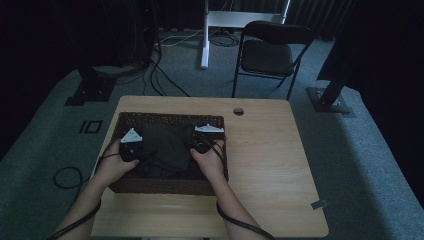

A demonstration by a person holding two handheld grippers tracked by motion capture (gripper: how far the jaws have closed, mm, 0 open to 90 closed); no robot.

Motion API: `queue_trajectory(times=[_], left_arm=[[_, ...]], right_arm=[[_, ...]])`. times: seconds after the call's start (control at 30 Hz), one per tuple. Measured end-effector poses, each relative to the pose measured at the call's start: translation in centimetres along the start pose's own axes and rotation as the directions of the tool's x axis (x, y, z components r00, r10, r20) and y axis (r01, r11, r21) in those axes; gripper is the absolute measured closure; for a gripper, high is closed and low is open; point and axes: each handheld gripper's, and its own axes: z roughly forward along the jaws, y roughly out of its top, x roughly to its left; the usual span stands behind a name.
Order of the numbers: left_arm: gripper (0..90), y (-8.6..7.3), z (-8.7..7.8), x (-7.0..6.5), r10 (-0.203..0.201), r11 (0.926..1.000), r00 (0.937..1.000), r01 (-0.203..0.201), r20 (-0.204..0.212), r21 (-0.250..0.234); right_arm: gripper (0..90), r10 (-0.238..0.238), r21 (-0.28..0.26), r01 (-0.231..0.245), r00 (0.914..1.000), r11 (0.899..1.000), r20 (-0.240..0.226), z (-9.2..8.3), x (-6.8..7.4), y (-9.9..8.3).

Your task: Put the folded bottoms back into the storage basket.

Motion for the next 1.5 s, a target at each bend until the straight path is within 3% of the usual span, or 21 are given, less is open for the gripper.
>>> queue_trajectory(times=[0.17,0.33,0.5,0.6,0.67,0.73,0.8,0.83,0.9,0.97,1.0,1.17,1.33,1.43,1.5], left_arm=[[69.6,-0.4,0.7,0.1,-0.007,0.9995,1.0000,0.007,-0.002,0.031],[68.7,-0.7,1.1,0.0,-0.008,0.9969,0.9999,0.008,0.008,0.078],[68.4,-0.8,1.2,-0.1,0.001,0.9971,1.0000,-0.001,0.007,0.076],[66.8,-0.9,1.3,-0.1,-0.002,0.9967,1.0000,0.001,0.005,0.081],[60.2,-1.0,1.5,-0.2,-0.008,0.9963,0.9999,0.009,-0.012,0.086],[43.0,-1.0,1.6,-0.1,-0.034,0.9956,0.9992,0.036,-0.019,0.087],[32.1,-0.9,1.6,0.0,-0.050,0.9966,0.9981,0.052,-0.036,0.064],[25.4,-0.7,1.5,0.0,-0.044,0.9973,0.9980,0.046,-0.045,0.057],[20.9,-0.6,1.5,0.0,-0.029,0.9982,0.9986,0.032,-0.045,0.051],[18.8,-0.5,1.4,0.0,-0.014,0.9989,0.9982,0.016,-0.059,0.044],[18.0,-0.4,1.4,0.0,-0.007,0.9991,0.9979,0.010,-0.064,0.041],[14.4,0.0,0.7,0.1,0.002,0.9996,0.9956,0.000,-0.094,0.028],[12.1,1.2,-0.8,-0.4,0.012,0.9988,0.9944,-0.017,-0.105,-0.047],[12.1,1.9,-1.2,-0.7,-0.009,0.9972,0.9934,0.000,-0.114,-0.075],[12.1,2.2,-1.2,-0.7,-0.021,0.9973,0.9897,0.011,-0.142,-0.072]], right_arm=[[67.2,-0.023,0.055,0.021,0.9993,0.998,0.029,1.0,0.0,0.1],[66.7,-0.061,0.136,0.053,0.9967,0.989,0.054,1.9,0.0,-0.2],[65.5,-0.054,0.146,0.040,0.9948,0.988,0.087,2.2,-0.3,-0.4],[60.4,-0.054,0.150,0.039,0.9939,0.988,0.097,2.3,-0.4,-0.4],[49.0,-0.059,0.180,0.040,0.9929,0.983,0.103,2.5,-0.7,-0.6],[35.8,-0.096,0.202,0.072,0.9893,0.977,0.110,2.8,-1.0,-0.7],[26.9,-0.111,0.228,0.083,0.9875,0.970,0.111,2.8,-1.2,-0.7],[22.9,-0.137,0.226,0.109,0.9841,0.968,0.113,2.8,-1.2,-0.6],[16.6,-0.168,0.206,0.137,0.9755,0.969,0.142,2.7,-1.2,-0.4],[16.5,-0.222,0.173,0.190,0.9569,0.966,0.187,2.5,-1.1,-0.2],[15.5,-0.231,0.165,0.200,0.9531,0.966,0.196,2.3,-1.1,0.0],[13.4,-0.224,0.118,0.205,0.9563,0.972,0.188,1.7,-1.5,0.3],[12.9,-0.233,0.097,0.218,0.9568,0.971,0.174,1.4,-1.3,0.4],[13.0,-0.226,0.076,0.216,0.9581,0.974,0.176,1.1,-1.2,0.6],[12.9,-0.228,0.062,0.221,0.9578,0.973,0.174,0.8,-1.2,0.7]])
